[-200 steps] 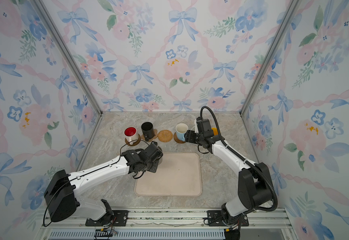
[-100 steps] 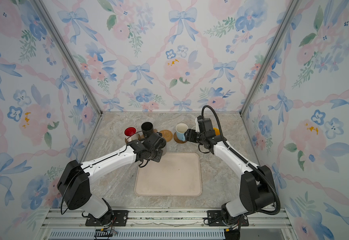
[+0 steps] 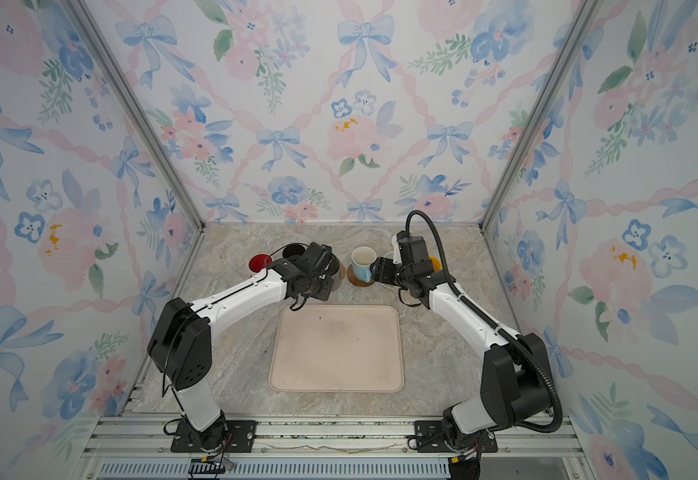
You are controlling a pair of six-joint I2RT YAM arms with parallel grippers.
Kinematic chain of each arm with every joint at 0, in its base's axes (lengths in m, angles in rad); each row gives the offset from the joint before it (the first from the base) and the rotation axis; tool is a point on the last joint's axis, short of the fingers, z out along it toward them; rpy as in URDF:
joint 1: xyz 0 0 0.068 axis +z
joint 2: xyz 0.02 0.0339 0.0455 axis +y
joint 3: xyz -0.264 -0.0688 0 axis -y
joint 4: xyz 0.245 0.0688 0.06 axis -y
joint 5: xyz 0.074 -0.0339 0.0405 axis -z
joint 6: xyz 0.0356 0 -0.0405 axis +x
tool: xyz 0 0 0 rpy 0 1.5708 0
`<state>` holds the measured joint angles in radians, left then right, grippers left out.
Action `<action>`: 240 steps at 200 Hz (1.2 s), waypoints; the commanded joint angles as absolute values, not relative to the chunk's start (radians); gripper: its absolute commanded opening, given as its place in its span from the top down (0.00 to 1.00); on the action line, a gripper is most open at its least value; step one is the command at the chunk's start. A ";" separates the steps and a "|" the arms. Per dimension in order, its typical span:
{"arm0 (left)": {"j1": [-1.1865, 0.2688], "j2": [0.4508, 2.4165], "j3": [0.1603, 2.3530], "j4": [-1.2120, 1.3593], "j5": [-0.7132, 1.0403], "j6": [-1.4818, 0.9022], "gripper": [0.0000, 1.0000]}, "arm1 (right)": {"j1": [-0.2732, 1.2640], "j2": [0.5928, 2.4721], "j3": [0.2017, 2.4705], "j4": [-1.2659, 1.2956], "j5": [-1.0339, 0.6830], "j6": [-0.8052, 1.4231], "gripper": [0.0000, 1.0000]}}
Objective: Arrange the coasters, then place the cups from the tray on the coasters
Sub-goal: 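Carry the grey mug with the left gripper toward the rattan coaster, then lower the grey mug onto the rattan coaster with the left gripper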
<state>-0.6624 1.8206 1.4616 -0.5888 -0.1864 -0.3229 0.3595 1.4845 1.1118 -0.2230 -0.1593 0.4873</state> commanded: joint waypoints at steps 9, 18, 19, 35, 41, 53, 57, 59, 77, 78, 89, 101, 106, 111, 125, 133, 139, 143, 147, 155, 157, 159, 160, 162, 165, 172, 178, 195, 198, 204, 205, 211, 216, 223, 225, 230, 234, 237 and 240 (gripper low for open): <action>-0.635 1.864 1.560 -0.520 -0.180 -0.293 1.00 | 0.345 1.455 1.095 -0.210 -0.170 0.493 0.31; -0.629 1.880 1.579 -0.521 -0.178 -0.292 1.00 | 0.342 1.453 1.094 -0.210 -0.169 0.493 0.31; -0.628 1.881 1.580 -0.521 -0.177 -0.292 1.00 | 0.341 1.453 1.094 -0.210 -0.169 0.493 0.31; -0.617 1.906 1.606 -0.522 -0.167 -0.287 1.00 | 0.339 1.451 1.091 -0.211 -0.170 0.493 0.31; -0.615 1.914 1.614 -0.522 -0.166 -0.287 1.00 | 0.337 1.451 1.089 -0.212 -0.169 0.492 0.31; -0.606 1.929 1.624 -0.523 -0.159 -0.284 1.00 | 0.334 1.451 1.088 -0.211 -0.170 0.494 0.31; -0.604 1.933 1.627 -0.522 -0.158 -0.284 1.00 | 0.333 1.453 1.088 -0.210 -0.171 0.493 0.31; -0.602 1.935 1.629 -0.523 -0.158 -0.283 1.00 | 0.333 1.453 1.089 -0.211 -0.170 0.493 0.31; -0.589 1.953 1.638 -0.523 -0.148 -0.279 1.00 | 0.330 1.456 1.087 -0.211 -0.172 0.493 0.31; -0.589 1.954 1.638 -0.523 -0.147 -0.279 1.00 | 0.329 1.456 1.087 -0.211 -0.172 0.492 0.31; -0.582 1.960 1.640 -0.522 -0.141 -0.279 1.00 | 0.327 1.457 1.087 -0.209 -0.173 0.493 0.31; -0.577 1.967 1.644 -0.522 -0.140 -0.279 1.00 | 0.327 1.460 1.086 -0.208 -0.172 0.494 0.31; -0.574 1.969 1.644 -0.522 -0.139 -0.279 1.00 | 0.327 1.462 1.087 -0.207 -0.172 0.494 0.31; -0.573 1.972 1.647 -0.522 -0.137 -0.280 1.00 | 0.325 1.463 1.086 -0.208 -0.174 0.495 0.31; -0.568 1.978 1.652 -0.522 -0.132 -0.283 1.00 | 0.325 1.468 1.089 -0.207 -0.174 0.496 0.31; -0.566 1.981 1.655 -0.522 -0.133 -0.282 1.00 | 0.323 1.472 1.089 -0.207 -0.174 0.495 0.31; -0.567 1.984 1.659 -0.522 -0.132 -0.282 1.00 | 0.324 1.475 1.089 -0.207 -0.175 0.496 0.31; -0.565 1.987 1.661 -0.523 -0.132 -0.281 1.00 | 0.323 1.476 1.091 -0.207 -0.176 0.495 0.31; -0.565 1.990 1.663 -0.523 -0.131 -0.281 1.00 | 0.322 1.478 1.091 -0.207 -0.177 0.496 0.31; -0.563 1.995 1.668 -0.523 -0.130 -0.281 1.00 | 0.322 1.480 1.092 -0.207 -0.177 0.496 0.31; -0.562 1.997 1.670 -0.523 -0.129 -0.281 1.00 | 0.322 1.481 1.093 -0.206 -0.178 0.496 0.31; -0.562 1.999 1.672 -0.523 -0.129 -0.281 1.00 | 0.322 1.482 1.092 -0.207 -0.178 0.497 0.31; -0.562 1.999 1.672 -0.523 -0.128 -0.281 1.00 | 0.321 1.482 1.092 -0.206 -0.179 0.496 0.31; -0.561 2.001 1.674 -0.523 -0.128 -0.281 1.00 | 0.321 1.482 1.093 -0.206 -0.178 0.496 0.31; -0.561 2.003 1.675 -0.523 -0.127 -0.281 1.00 | 0.322 1.483 1.093 -0.206 -0.178 0.496 0.31; -0.560 2.008 1.681 -0.523 -0.123 -0.279 1.00 | 0.322 1.483 1.092 -0.206 -0.178 0.496 0.31; -0.559 2.014 1.685 -0.523 -0.121 -0.279 1.00 | 0.322 1.483 1.092 -0.206 -0.178 0.498 0.31; -0.557 2.029 1.699 -0.522 -0.119 -0.278 1.00 | 0.321 1.485 1.092 -0.205 -0.178 0.496 0.31; -0.557 2.031 1.702 -0.522 -0.118 -0.278 1.00 | 0.321 1.485 1.094 -0.206 -0.178 0.496 0.31; -0.556 2.035 1.705 -0.523 -0.117 -0.278 1.00 | 0.320 1.485 1.095 -0.206 -0.178 0.496 0.31; -0.555 2.035 1.705 -0.523 -0.117 -0.278 1.00 | 0.321 1.485 1.094 -0.206 -0.179 0.496 0.31; -0.554 2.040 1.708 -0.523 -0.117 -0.278 1.00 | 0.320 1.485 1.094 -0.207 -0.178 0.494 0.31; -0.555 2.042 1.708 -0.522 -0.116 -0.278 1.00 | 0.320 1.485 1.095 -0.207 -0.178 0.494 0.31; -0.553 2.045 1.710 -0.523 -0.116 -0.279 1.00 | 0.319 1.485 1.094 -0.207 -0.178 0.495 0.31; -0.552 2.046 1.712 -0.522 -0.116 -0.279 1.00 | 0.319 1.485 1.095 -0.208 -0.178 0.495 0.31; -0.552 2.048 1.713 -0.522 -0.117 -0.281 1.00 | 0.319 1.486 1.095 -0.208 -0.177 0.495 0.31; -0.551 2.050 1.714 -0.523 -0.116 -0.281 1.00 | 0.318 1.486 1.095 -0.207 -0.179 0.495 0.31; -0.550 2.051 1.715 -0.522 -0.116 -0.281 1.00 | 0.319 1.487 1.094 -0.206 -0.178 0.495 0.31; -0.549 2.052 1.716 -0.522 -0.116 -0.281 1.00 | 0.319 1.486 1.094 -0.206 -0.178 0.494 0.31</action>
